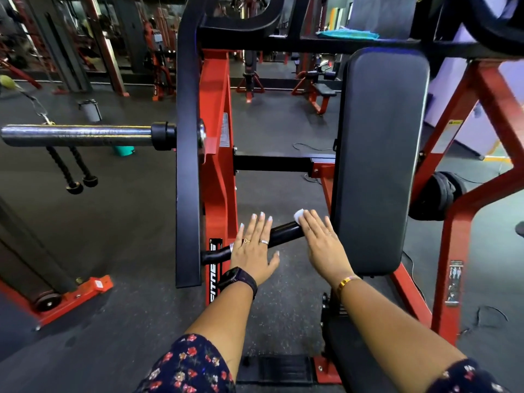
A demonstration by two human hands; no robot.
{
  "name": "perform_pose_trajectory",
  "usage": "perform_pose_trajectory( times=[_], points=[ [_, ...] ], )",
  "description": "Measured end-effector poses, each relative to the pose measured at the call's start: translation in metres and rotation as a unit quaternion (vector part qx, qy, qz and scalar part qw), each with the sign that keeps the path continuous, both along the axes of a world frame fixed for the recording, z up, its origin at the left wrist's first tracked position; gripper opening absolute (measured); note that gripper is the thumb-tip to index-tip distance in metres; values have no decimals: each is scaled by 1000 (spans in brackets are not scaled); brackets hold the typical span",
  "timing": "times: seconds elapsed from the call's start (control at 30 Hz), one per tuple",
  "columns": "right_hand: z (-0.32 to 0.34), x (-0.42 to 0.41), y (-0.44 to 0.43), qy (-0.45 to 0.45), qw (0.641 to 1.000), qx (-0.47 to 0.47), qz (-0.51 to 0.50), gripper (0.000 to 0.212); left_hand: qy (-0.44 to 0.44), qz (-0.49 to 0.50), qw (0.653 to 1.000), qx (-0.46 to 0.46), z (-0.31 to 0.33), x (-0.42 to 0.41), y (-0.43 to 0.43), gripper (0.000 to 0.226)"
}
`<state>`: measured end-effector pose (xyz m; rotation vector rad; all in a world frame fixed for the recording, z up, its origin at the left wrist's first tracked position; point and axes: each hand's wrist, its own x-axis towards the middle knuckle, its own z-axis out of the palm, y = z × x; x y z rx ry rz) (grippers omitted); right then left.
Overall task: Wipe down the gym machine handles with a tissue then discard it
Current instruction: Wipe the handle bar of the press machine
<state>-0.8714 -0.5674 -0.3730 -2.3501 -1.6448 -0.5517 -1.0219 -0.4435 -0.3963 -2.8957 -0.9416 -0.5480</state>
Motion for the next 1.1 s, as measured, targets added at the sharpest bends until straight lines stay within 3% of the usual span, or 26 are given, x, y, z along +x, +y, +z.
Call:
perform_pose_trajectory(
  times=[0.1, 0.2, 0.4, 0.57, 0.7, 0.8, 0.93, 1.03, 1.1],
  points=[
    [18, 9, 19, 83, 996, -10, -3, 58, -5, 2, 1000, 11, -3, 6, -2, 81],
    [22, 13, 25, 177, 984, -2, -12, 59, -21, 10, 1000, 20, -6, 9, -3, 81],
    [-27, -9, -12, 147, 986, 72, 5, 88, -42, 12, 998, 44, -12, 12, -2, 94],
    [-3, -2, 1, 170, 984, 49, 33, 75, -50, 34, 997, 51, -12, 14, -8, 81],
    [30, 11, 20, 350, 936, 26, 19, 55, -51, 40, 997, 50, -11, 26, -15, 80],
    [28, 8, 14, 438, 894, 94, 17, 60, -47, 38, 996, 60, -8, 39, -22, 83],
    [7, -24, -13, 494, 851, 178, 16, 78, -65, 47, 995, 64, -5, 56, -33, 99],
    [0, -20, -13, 480, 862, 160, 34, 77, -66, 77, 993, 61, -6, 60, -40, 109],
    [7, -4, -5, 505, 850, 137, 60, 78, -59, 89, 993, 58, -7, 61, -45, 111]
  ],
)
